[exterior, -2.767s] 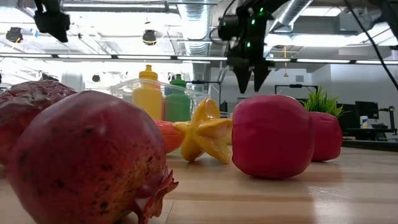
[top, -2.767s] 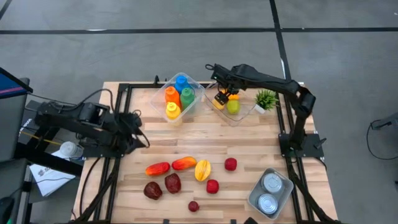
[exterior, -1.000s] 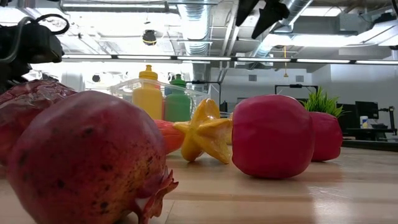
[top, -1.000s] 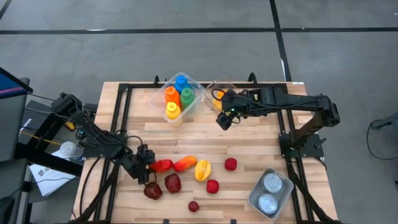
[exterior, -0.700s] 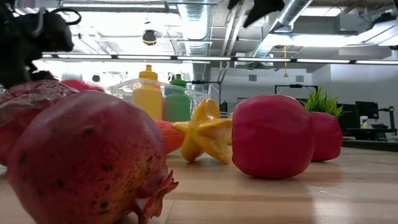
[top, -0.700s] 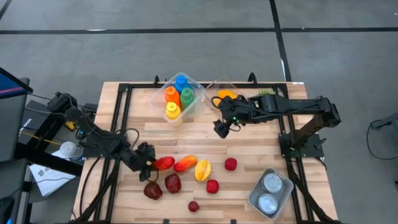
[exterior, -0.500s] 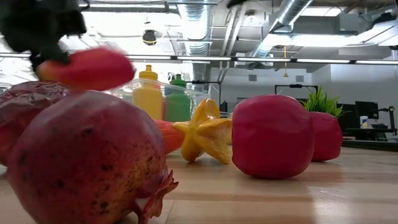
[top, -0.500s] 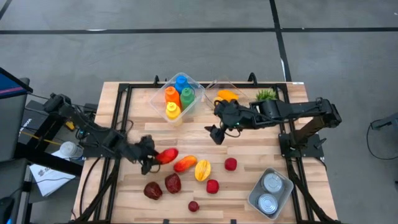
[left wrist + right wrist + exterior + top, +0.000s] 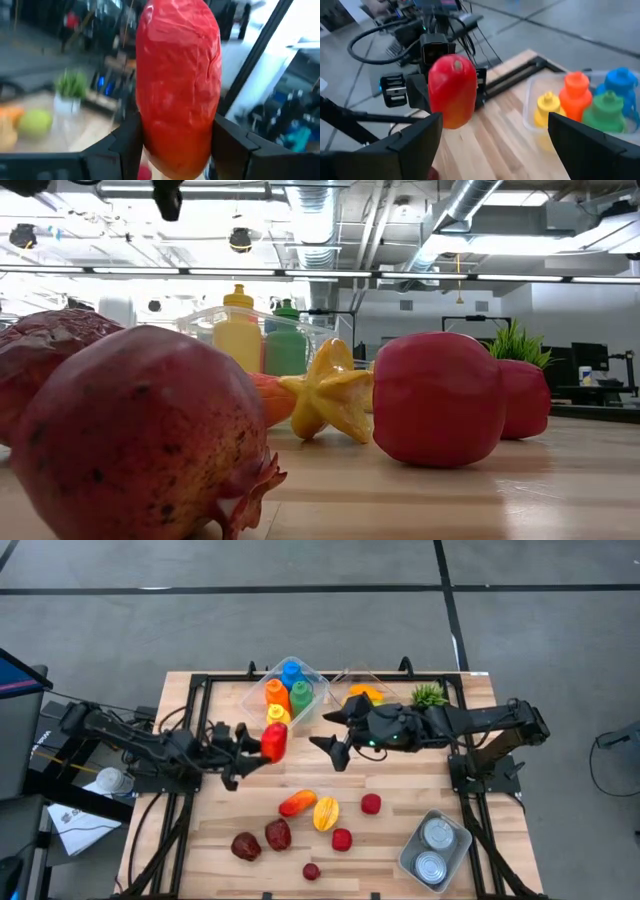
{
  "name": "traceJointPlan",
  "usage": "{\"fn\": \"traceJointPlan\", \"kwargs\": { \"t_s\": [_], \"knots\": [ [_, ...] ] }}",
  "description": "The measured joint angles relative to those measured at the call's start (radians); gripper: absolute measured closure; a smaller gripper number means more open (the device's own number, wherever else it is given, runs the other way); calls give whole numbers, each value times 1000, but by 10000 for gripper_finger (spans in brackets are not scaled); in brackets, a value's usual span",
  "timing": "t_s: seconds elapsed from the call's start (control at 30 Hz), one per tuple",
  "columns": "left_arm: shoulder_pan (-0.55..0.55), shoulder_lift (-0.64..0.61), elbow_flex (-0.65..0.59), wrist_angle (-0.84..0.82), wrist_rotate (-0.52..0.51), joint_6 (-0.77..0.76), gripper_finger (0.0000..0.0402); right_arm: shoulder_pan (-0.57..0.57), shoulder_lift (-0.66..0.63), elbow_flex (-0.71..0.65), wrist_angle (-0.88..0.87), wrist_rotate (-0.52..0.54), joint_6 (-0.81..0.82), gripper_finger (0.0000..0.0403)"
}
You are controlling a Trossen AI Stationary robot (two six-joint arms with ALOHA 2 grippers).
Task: Pick & Place Food Item
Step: Put the left orange mango into the right transparent bin
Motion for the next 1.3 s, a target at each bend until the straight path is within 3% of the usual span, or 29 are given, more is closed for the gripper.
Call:
{"fn": "traceJointPlan", "kwargs": {
  "t_s": [0.23,0.53,0.73,0.87,1.0,1.17,1.3],
  "knots": [
    [41,92,4,189,0,64,222,-1,31,2,145,1,-80,53],
    [80,231,168,169,61,199,221,0,98,2,254,-7,-121,53],
    [109,300,251,157,165,201,221,0,97,0,283,-11,-150,53],
    [109,339,272,153,172,201,221,1,97,0,289,-10,-162,56],
    [109,351,272,148,174,197,221,16,98,1,315,45,-187,92],
    [112,352,272,143,182,196,221,24,98,11,307,63,-199,185],
    [114,352,272,138,183,196,216,24,98,11,300,57,-194,193]
  ]
}}
